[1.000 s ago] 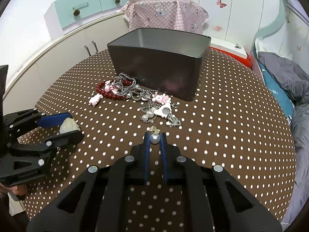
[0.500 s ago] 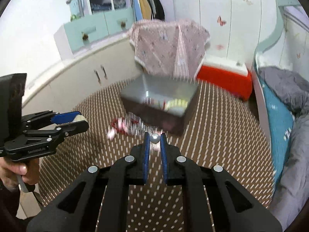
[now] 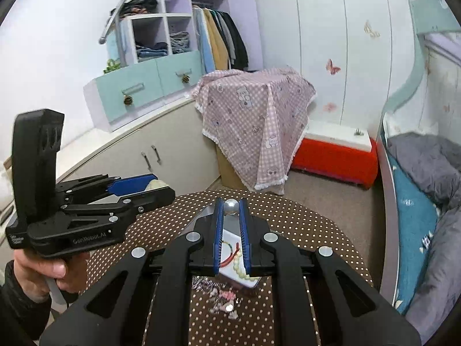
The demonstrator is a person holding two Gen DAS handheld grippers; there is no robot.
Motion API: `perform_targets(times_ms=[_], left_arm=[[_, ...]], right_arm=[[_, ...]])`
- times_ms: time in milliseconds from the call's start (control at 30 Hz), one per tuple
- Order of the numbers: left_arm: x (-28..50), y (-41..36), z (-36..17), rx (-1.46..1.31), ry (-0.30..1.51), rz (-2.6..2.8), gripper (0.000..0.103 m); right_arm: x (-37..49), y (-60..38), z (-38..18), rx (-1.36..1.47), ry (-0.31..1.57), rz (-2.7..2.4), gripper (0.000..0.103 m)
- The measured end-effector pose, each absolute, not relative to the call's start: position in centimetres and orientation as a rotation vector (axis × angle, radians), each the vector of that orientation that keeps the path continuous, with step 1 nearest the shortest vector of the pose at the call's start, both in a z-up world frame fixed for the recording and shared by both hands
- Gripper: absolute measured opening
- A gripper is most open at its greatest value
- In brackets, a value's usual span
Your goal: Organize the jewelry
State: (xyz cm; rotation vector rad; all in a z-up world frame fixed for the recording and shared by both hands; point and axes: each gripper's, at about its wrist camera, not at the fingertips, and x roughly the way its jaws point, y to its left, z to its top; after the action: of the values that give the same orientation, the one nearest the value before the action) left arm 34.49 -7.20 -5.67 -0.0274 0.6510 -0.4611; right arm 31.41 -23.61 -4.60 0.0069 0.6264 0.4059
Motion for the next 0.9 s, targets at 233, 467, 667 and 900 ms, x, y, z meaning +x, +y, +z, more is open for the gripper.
perform_targets(times_ms=[233, 467, 667, 900], left_arm=[[36.2, -7.3, -6.3, -0.018, 0.662, -0.349, 0.093], [34.2, -5.2, -5.0, -0.034, 0.593, -0.285, 0.094], [31.8, -3.3, -3.5, -0.052, 0.533, -0.259, 0.094], [28.5, -0.8, -2.7, -0.066, 0.465, -0.214, 0.095]], right_arm=[[34.2, -25.2, -7.2, 0.133, 0.702, 0.352, 0.065], [32.1, -27.3, -5.8, 0.194, 0.616, 0.281, 0.095], [30.1, -27.7, -4.4, 0.195, 0.568, 0.261, 0.095], [27.4, -27.3, -2.9, 0.178, 0.518, 0.25, 0.095]])
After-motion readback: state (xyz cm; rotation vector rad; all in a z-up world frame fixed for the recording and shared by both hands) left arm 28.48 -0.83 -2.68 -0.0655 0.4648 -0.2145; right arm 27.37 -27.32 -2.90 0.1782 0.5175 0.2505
